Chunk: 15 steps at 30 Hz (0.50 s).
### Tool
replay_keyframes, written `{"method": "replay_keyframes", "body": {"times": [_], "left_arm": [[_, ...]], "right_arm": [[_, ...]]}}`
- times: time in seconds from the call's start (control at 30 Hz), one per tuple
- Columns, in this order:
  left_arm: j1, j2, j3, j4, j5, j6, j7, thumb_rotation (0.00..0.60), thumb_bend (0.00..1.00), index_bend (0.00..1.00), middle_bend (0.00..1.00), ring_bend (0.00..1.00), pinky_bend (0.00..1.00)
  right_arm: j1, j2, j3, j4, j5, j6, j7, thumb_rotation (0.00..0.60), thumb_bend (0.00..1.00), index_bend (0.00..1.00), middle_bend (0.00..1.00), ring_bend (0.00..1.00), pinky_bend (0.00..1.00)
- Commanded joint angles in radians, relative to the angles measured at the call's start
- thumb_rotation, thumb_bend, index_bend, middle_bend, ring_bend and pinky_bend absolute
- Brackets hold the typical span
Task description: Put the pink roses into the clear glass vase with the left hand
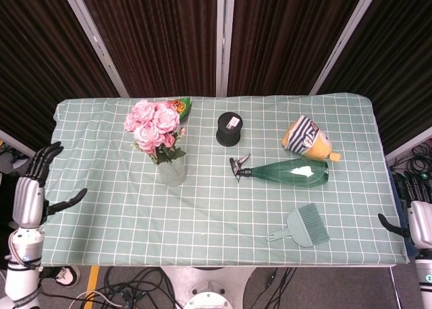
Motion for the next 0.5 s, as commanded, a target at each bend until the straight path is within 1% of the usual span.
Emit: {"method": "replay_keyframes", "body": {"times": [0.03,0.1,0.27,0.37,0.5], "left_arm": [[0.027,0.037,0.084,0.071,0.054,-0.048,0.14,0.6,0.14,0.16,0.11,0.11,0.19],[0.044,0.036,0.106,0.091,0.049,-0.055,0.202,0.6,0.14,0.16,0.11,0.11,0.18],[0.093,0.008,0.132,0.133,0.016,-0.035,0.263,0.6,0.14,0.16,0.11,0.11,0.18],[0.124,-0.002,0.145,0.14,-0.012,-0.029,0.286,0.6,0.13,0.16,0.11,0.11,0.18],[0.137,0.006,0.148,0.122,-0.033,-0.037,0.299,0.6,0.13,0.16,0.11,0.11,0.17]], "right_arm": [[-0.011,-0.027,-0.003,0.025,-0.056,0.055,0.022,0.6,0.14,0.05,0.0,0.0,0.0],[-0.013,-0.044,-0.01,0.041,-0.083,0.076,0.024,0.6,0.14,0.03,0.0,0.0,0.0],[-0.008,-0.091,-0.024,0.087,-0.132,0.101,0.023,0.6,0.14,0.0,0.0,0.0,0.0],[-0.002,-0.115,-0.034,0.117,-0.14,0.09,-0.025,0.6,0.14,0.0,0.01,0.0,0.0],[-0.003,-0.116,-0.045,0.1,-0.113,0.059,-0.105,0.6,0.14,0.0,0.0,0.0,0.0]]}}
